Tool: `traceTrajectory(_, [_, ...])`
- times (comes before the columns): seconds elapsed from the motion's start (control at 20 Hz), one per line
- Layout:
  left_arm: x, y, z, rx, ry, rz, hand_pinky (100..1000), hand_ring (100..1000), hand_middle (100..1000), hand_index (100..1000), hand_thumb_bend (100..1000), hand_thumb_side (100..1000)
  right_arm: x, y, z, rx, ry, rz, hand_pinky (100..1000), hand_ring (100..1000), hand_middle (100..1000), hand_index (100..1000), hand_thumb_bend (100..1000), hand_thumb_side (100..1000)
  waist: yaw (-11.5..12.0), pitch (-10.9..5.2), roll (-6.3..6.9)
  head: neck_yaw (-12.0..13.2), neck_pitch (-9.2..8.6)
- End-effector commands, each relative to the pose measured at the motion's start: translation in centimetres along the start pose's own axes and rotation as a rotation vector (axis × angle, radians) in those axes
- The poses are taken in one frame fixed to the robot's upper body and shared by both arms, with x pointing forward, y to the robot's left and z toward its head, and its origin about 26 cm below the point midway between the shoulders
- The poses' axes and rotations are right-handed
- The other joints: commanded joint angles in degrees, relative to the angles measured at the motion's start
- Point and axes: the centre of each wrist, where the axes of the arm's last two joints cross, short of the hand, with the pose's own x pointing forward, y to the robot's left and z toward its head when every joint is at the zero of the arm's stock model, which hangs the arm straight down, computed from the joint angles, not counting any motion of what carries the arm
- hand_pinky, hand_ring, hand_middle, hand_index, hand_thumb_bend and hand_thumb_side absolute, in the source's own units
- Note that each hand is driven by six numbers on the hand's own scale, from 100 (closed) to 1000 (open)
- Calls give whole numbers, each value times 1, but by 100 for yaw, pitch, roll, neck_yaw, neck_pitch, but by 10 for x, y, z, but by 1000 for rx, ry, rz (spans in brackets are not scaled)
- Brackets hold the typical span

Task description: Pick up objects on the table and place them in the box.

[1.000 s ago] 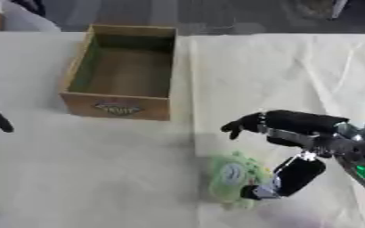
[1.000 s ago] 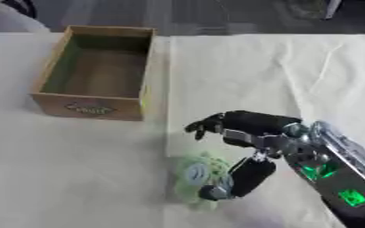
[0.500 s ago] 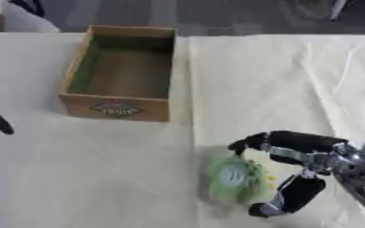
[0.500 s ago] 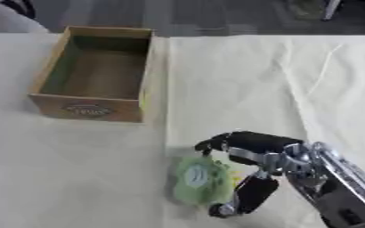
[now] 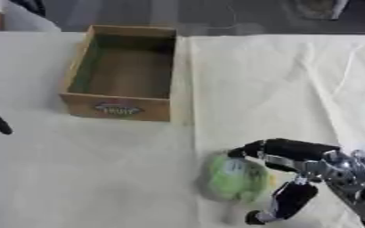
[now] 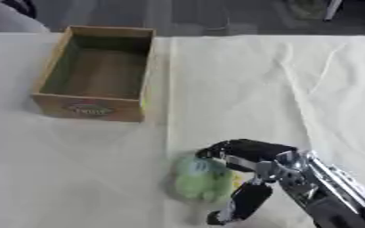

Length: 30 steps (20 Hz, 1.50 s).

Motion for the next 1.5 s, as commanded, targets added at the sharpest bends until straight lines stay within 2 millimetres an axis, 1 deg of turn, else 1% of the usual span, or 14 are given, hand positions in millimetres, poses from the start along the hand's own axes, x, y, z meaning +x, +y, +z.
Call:
traceTrajectory(0.05, [7,0,-6,-19,-33,-6,306,365,386,635,100,940,-2,0,-3,-37,38,39,970,978,809,1000,558,408,22,-74,-2,-21,-67])
traceTrajectory(0.15, [7,0,-6,-19,-33,-6,306,365,386,635,100,941,-2,3,-6,-55,51,63,965,975,782,1000,541,419,32,-72,2,-27,-70])
traceTrajectory(0.2, [6,0,-6,-20,-33,-5,306,365,386,635,100,941,-2,4,-7,-63,55,76,959,968,749,1000,524,434,37,-71,4,-30,-71])
traceTrajectory(0.25, [6,0,-6,-20,-33,-4,306,365,386,635,100,941,-1,5,-9,-71,59,89,958,967,745,1000,522,436,42,-70,6,-33,-72])
traceTrajectory(0.3, [6,-1,-6,-21,-33,-4,306,365,386,635,100,941,-1,6,-10,-80,62,102,952,962,709,976,499,450,46,-69,9,-36,-75])
traceTrajectory(0.4, [6,0,-6,-21,-33,-4,306,366,386,635,100,942,0,8,-12,-100,69,126,945,955,670,941,462,458,49,-66,13,-38,-79])
traceTrajectory(0.55, [6,-1,-5,-22,-32,-4,306,366,386,635,100,944,1,9,-13,-122,72,145,938,949,638,899,418,462,45,-62,11,-38,-76])
traceTrajectory(0.7, [6,0,-5,-23,-31,-4,306,366,386,635,100,943,2,8,-12,-140,71,151,930,942,606,857,327,464,42,-59,9,-31,-73])
traceTrajectory(0.85, [6,0,-5,-23,-31,-5,306,366,386,635,100,943,3,6,-11,-157,68,156,923,931,569,798,259,427,43,-62,7,-36,-76])
traceTrajectory(1.0, [6,0,-5,-23,-30,-5,306,366,386,635,100,943,4,5,-11,-169,64,155,915,911,517,729,223,381,44,-64,6,-37,-86])
traceTrajectory(1.1, [6,0,-5,-23,-30,-6,306,366,386,635,100,943,5,4,-10,-177,57,157,913,906,506,712,200,366,43,-66,6,-40,-80])
traceTrajectory(1.3, [6,0,-5,-24,-30,-6,306,366,386,635,100,942,9,-3,-6,-202,38,169,911,901,495,695,100,323,37,-69,-1,-37,-84])
traceTrajectory(1.35, [6,0,-5,-25,-30,-6,306,366,386,635,100,941,10,-5,-5,-209,33,174,910,899,492,693,100,305,36,-71,-4,-37,-85])
traceTrajectory(1.5, [6,0,-5,-25,-29,-7,306,366,386,635,100,941,14,-12,-1,-232,21,187,908,895,484,686,100,287,32,-77,-8,-34,-89])
